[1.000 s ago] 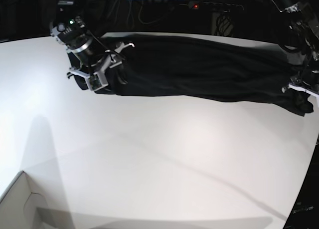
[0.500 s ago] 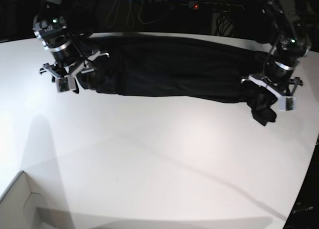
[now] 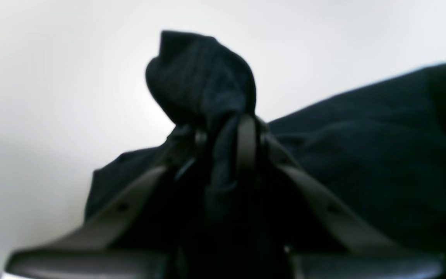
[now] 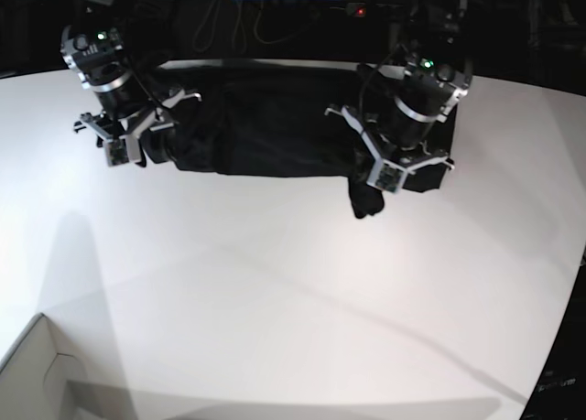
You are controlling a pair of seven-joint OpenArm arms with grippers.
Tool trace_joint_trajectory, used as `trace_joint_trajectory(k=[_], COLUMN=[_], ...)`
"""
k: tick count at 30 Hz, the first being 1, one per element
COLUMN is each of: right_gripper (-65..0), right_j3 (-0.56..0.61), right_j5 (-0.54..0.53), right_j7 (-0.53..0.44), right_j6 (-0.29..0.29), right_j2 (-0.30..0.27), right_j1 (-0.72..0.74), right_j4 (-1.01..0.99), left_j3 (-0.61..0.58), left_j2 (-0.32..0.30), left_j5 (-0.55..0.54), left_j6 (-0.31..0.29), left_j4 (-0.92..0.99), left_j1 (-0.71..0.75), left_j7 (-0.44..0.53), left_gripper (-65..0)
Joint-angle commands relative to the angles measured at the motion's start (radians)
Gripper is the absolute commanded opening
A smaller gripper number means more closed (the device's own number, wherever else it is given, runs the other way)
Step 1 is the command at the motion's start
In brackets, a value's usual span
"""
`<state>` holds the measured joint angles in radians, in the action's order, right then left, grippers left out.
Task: Layout the t-shirt on the table in an organized manner, then fold the t-shirt properly
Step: 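Lift the strip end with the left gripper and fold it toward the right gripper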
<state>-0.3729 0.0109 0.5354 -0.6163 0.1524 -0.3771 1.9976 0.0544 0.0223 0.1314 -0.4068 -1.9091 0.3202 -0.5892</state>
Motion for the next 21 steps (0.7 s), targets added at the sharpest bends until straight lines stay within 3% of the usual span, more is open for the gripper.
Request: trace_joint_trajectory(k=[1, 12, 21], right_gripper=[-36.3, -36.3, -36.3], right_j3=[-0.001, 0.002, 0.001], right_j5=[-0.018, -0.018, -0.018], right_j7=[-0.022, -0.022, -0.022], right_j6=[-0.004, -0.004, -0.004], right_j2=[0.002, 0.002, 0.002], right_j1=[0.003, 0.002, -0.006], right_j4=[0.019, 0.018, 0.018], left_j3=[-0.018, -0.144, -0.163], left_j2=[0.001, 0.001, -0.006], left_j5=[0.007, 0.109, 0.107], left_j6=[0.004, 0.006, 0.006], left_j4=[-0.017, 0.023, 0.029], left_j1=[-0.006, -0.014, -0.008], left_j7=[0.030, 0.035, 0.028], left_gripper=[-64.9, -64.7, -64.5])
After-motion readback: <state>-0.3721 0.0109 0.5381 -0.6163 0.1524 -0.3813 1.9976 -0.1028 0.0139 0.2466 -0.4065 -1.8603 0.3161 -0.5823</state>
